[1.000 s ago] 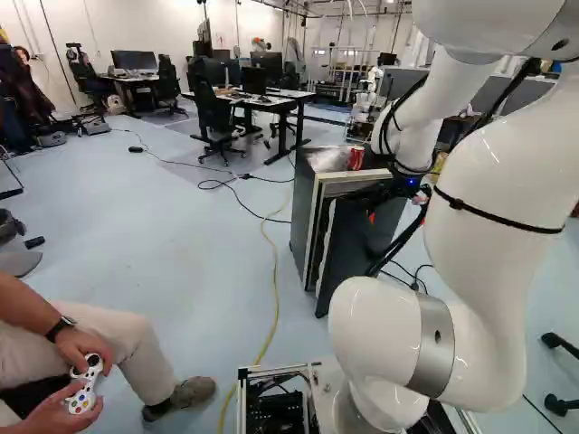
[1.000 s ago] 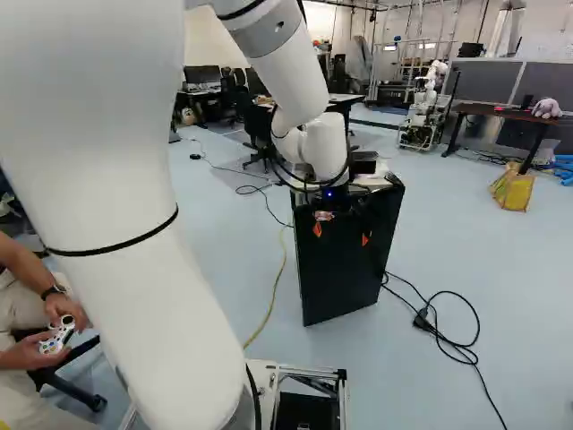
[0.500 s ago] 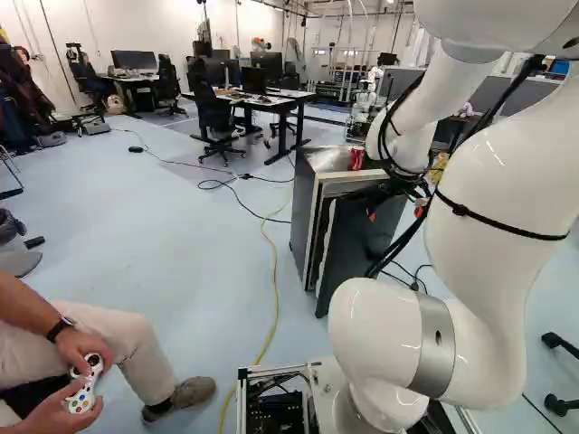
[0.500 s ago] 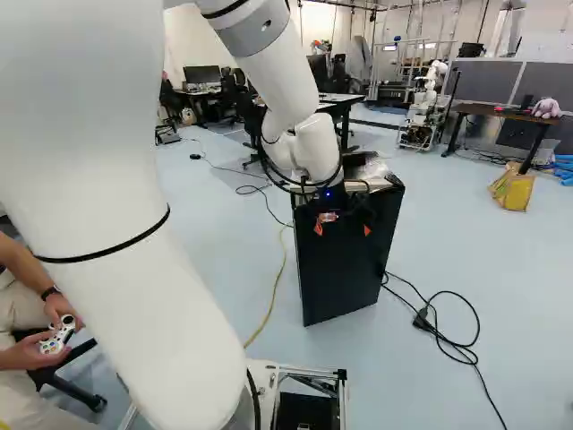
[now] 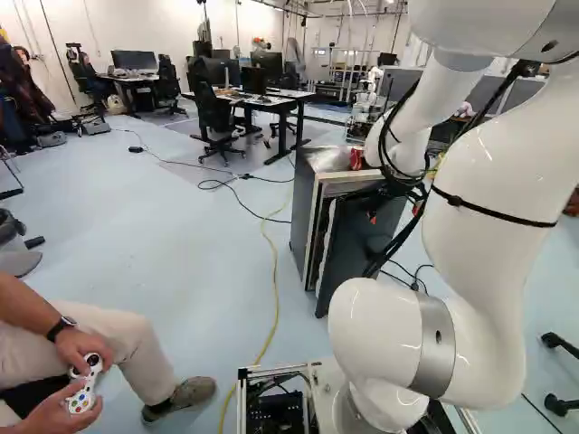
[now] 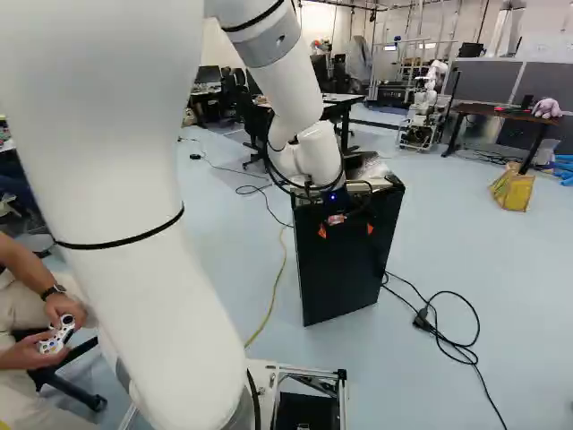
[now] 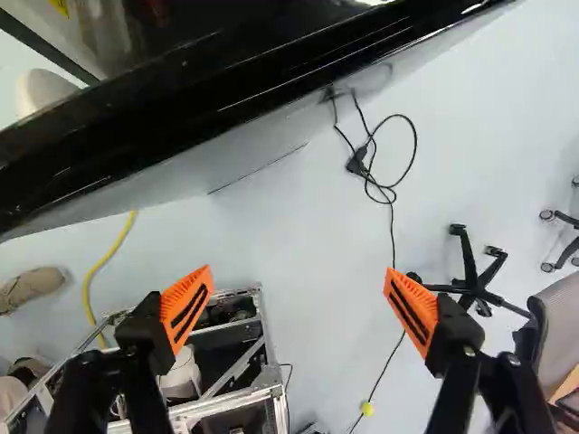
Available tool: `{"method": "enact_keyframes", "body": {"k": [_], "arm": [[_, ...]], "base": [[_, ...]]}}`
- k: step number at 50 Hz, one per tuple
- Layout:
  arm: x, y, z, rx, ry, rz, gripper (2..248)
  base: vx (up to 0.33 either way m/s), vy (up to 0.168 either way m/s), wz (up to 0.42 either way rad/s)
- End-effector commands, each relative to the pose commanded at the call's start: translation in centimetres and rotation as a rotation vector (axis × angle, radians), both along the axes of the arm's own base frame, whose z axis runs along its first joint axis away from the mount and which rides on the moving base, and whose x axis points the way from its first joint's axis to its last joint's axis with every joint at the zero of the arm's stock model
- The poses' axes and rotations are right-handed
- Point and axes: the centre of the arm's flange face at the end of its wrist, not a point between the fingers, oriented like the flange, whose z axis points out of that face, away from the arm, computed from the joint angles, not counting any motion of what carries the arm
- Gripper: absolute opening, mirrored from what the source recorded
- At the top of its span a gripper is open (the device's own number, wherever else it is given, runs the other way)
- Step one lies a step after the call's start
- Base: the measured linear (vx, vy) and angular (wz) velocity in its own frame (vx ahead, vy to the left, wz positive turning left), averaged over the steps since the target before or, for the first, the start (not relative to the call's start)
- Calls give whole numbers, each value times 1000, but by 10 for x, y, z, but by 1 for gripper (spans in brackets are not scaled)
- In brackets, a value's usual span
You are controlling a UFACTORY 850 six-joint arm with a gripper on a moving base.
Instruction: Grab a drink from the fridge
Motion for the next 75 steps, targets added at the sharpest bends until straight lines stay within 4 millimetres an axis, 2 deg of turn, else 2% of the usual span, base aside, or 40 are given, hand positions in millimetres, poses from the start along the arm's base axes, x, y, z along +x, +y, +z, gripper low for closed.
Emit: {"method": "enact_keyframes", "body": {"k": [23,43,75], "arm": [[16,-7,-27,-9,8,68,247],[19,-7,-29,-11,4,78,247],[44,-1,-29,-17,-6,110,247]], "base": [[0,0,0],[0,0,0],[0,0,0]]}}
